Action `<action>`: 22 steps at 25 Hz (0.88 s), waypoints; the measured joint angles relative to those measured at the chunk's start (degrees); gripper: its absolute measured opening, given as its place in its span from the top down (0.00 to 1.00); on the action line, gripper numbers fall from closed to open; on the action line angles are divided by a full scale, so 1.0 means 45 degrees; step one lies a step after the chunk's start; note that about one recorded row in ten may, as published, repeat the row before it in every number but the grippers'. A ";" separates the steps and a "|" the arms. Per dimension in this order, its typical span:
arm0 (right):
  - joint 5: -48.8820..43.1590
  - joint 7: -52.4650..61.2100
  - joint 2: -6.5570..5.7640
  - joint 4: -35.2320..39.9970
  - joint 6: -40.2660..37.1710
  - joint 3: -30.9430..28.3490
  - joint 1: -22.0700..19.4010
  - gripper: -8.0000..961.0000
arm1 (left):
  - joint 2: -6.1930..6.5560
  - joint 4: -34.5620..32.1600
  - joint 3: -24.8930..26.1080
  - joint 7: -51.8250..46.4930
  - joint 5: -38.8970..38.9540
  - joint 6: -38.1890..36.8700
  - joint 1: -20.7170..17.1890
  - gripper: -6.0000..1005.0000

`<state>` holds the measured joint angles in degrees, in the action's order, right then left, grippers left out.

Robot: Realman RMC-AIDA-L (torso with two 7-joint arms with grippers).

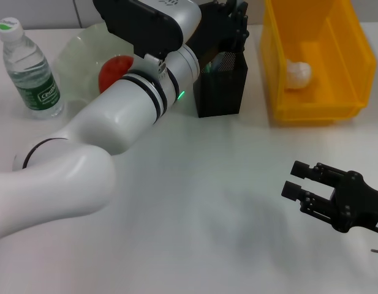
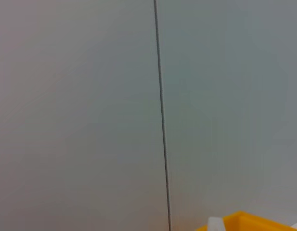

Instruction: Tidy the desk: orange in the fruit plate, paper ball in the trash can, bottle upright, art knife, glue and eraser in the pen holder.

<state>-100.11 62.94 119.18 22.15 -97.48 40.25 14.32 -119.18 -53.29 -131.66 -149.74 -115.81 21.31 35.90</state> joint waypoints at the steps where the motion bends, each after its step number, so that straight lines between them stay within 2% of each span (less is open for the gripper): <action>1: 0.0000 -0.0001 0.0000 0.0000 0.0000 0.0000 0.0006 0.40 | 0.0000 0.0142 0.0000 -0.0224 -0.0011 0.0004 0.0066 0.79; 10: 0.0000 -0.0001 0.0000 -0.0001 0.0000 0.0000 0.0017 0.40 | 0.0000 0.0001 -0.0001 -0.0282 0.0012 -0.0024 0.0079 0.77; 15: 0.0000 -0.0001 0.0000 0.0001 0.0001 0.0001 0.0014 0.40 | 0.0001 -0.0410 0.0000 -0.0388 -0.0064 -0.0170 -0.0006 0.52; 21: 0.0012 -0.0001 -0.0001 0.0000 -0.0138 -0.0034 -0.0046 0.40 | 0.0089 -0.1746 0.0885 -0.0371 -0.0106 -0.2399 -0.0119 0.47; 22: 0.0012 -0.0001 -0.0001 0.0000 -0.0138 -0.0034 -0.0046 0.40 | 0.0089 -0.1746 0.0885 -0.0371 -0.0106 -0.2399 -0.0119 0.43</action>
<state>-100.06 62.93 119.17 22.15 -98.10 40.10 14.12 -118.78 -61.15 -127.68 -151.41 -116.29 10.52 35.37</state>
